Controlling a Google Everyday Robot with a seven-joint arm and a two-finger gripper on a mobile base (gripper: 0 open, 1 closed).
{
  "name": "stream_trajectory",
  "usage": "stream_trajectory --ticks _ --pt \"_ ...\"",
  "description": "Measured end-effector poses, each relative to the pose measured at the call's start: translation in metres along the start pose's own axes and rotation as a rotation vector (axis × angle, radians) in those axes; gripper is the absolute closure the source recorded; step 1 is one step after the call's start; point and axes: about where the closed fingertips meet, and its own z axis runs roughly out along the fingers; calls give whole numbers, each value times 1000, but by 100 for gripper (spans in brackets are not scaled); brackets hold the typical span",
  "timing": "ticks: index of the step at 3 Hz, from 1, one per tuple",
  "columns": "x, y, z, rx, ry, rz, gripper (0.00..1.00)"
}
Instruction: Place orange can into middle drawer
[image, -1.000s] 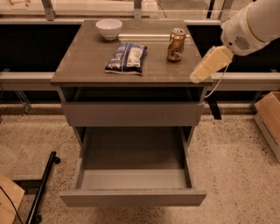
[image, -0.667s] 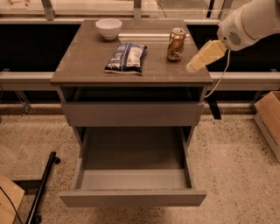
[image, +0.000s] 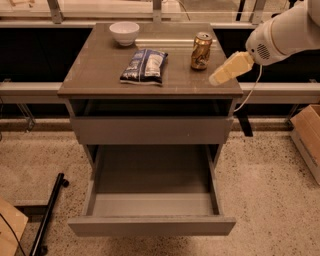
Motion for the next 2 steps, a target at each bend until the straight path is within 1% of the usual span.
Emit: stream_trajectory --ticks 1,2 --pt "-16 -17 32 61 -104 96 0" --pt "-29 -42 68 91 -207 176 0"
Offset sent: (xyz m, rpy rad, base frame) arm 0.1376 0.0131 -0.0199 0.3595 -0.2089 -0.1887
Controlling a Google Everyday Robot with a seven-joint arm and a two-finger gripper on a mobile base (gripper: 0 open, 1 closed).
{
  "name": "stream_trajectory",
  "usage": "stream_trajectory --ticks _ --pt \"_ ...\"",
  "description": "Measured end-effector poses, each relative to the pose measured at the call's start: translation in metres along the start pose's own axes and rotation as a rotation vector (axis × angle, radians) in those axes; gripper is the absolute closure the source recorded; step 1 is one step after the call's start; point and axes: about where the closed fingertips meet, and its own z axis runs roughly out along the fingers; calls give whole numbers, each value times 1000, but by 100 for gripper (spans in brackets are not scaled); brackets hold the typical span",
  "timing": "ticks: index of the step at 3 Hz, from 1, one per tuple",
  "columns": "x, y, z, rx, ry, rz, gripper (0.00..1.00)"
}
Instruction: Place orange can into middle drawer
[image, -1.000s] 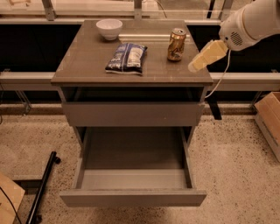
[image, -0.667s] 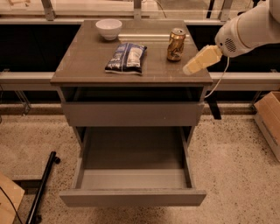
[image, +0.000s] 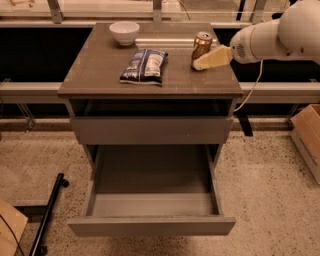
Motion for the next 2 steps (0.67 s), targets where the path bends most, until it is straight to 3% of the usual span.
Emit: stream_trajectory --ticks 2 --pt "-3 -35 70 -10 -117 125 0"
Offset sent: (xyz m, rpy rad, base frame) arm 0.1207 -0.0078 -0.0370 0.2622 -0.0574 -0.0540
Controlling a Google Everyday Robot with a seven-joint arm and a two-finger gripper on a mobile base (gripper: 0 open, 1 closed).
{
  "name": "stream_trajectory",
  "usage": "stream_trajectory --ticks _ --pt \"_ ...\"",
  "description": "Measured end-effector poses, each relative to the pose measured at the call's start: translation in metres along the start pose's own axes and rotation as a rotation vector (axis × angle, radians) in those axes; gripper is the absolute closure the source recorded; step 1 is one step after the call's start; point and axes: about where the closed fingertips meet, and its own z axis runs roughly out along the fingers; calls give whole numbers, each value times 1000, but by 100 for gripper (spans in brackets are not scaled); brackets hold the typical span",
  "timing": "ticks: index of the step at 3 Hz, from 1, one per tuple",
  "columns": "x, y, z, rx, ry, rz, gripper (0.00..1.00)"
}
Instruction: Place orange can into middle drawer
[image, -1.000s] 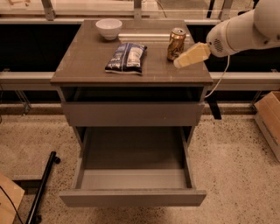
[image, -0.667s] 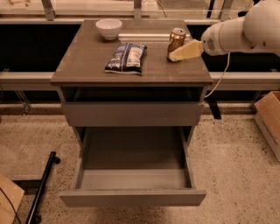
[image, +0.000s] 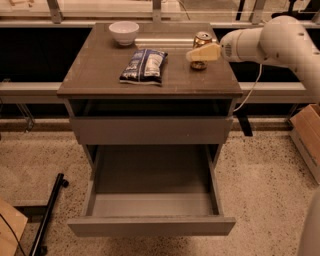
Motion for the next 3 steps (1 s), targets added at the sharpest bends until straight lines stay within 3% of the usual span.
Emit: stream_trajectory --ticks 1,2,3 --pt "2 -14 35 -26 -21 29 0" --pt "1 -27 63 -47 -30 41 12" --pt "-4 -35 77 -62 -50 41 39"
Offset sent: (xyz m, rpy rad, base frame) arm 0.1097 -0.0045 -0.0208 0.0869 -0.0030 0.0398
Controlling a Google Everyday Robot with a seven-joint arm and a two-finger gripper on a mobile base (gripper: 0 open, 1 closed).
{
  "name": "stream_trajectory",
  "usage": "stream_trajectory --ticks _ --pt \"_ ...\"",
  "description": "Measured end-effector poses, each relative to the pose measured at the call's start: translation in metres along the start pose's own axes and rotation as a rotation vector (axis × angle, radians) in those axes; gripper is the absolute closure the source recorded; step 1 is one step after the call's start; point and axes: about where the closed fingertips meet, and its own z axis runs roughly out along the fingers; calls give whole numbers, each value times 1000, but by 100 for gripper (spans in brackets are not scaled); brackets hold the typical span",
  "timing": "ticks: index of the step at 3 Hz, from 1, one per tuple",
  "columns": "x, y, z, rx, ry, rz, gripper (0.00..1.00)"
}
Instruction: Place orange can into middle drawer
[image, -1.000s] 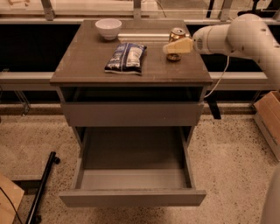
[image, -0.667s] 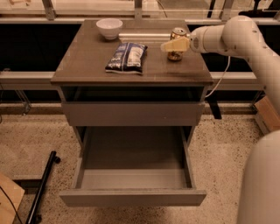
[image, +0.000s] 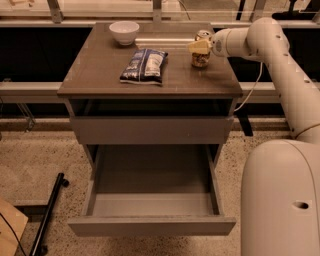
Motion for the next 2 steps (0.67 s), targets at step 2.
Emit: stream_trajectory --ticks 2 --pt "-12 10 -51 9 10 -45 85"
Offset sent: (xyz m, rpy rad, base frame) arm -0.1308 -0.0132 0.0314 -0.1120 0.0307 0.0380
